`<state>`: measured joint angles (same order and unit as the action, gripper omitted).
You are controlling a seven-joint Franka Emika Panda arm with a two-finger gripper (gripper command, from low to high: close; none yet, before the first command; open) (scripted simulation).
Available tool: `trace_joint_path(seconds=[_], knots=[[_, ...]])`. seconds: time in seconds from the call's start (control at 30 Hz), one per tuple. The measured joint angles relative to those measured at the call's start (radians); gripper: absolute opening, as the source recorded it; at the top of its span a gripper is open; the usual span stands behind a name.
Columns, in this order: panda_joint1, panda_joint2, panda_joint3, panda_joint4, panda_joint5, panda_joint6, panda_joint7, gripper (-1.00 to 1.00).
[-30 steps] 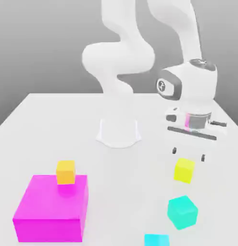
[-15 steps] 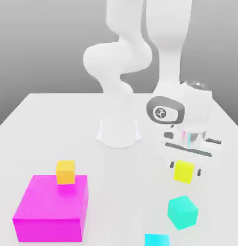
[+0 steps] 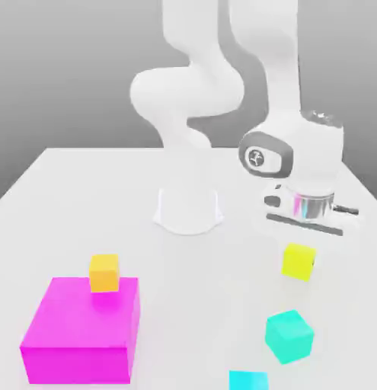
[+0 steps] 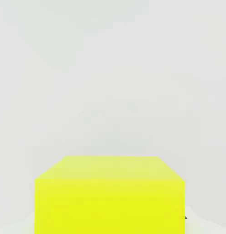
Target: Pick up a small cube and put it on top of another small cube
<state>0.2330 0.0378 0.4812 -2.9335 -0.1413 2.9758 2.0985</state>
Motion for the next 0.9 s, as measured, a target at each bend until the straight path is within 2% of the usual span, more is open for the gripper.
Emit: trace_joint_path(seconds=[0.13, 0.23, 0.57, 0.63, 0.77, 0.8, 0.9], knots=[[0.059, -0.079, -0.004, -0.019, 0.206, -0.055, -0.148, -1.0], [0.092, -0.124, -0.032, -0.021, 0.283, -0.099, -0.218, -1.0], [-0.127, -0.033, -0.178, 0.314, 0.151, -0.351, -0.526, -1.0], [-0.154, 0.015, -0.188, 0.347, 0.112, -0.337, -0.535, -1.0], [-0.128, 0.147, -0.224, 0.36, 0.015, -0.224, -0.477, -1.0], [-0.123, 0.165, -0.231, 0.36, 0.003, -0.207, -0.468, 1.0], [-0.123, 0.165, -0.231, 0.36, 0.003, -0.207, -0.468, 1.0]])
